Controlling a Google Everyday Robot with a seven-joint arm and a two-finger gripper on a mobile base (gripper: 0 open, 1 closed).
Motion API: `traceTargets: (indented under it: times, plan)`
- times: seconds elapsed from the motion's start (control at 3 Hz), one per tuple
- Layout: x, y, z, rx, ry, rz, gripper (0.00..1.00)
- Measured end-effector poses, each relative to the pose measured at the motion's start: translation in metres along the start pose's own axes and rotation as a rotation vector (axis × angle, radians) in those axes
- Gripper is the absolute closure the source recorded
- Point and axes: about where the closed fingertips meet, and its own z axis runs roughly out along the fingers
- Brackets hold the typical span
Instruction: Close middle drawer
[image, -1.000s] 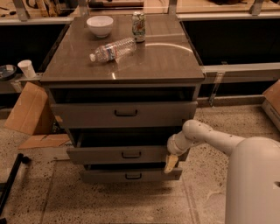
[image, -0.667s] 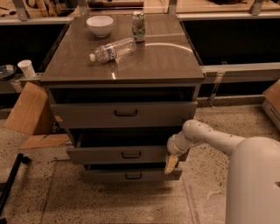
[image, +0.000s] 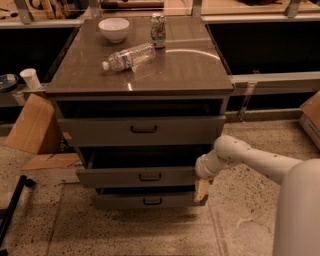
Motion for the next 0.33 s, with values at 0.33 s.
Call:
traceTargets:
  times: [0.33]
  plan:
    - [-0.0073,0.0238,-0.0318,-0.002,0.009,-0.026,0.0]
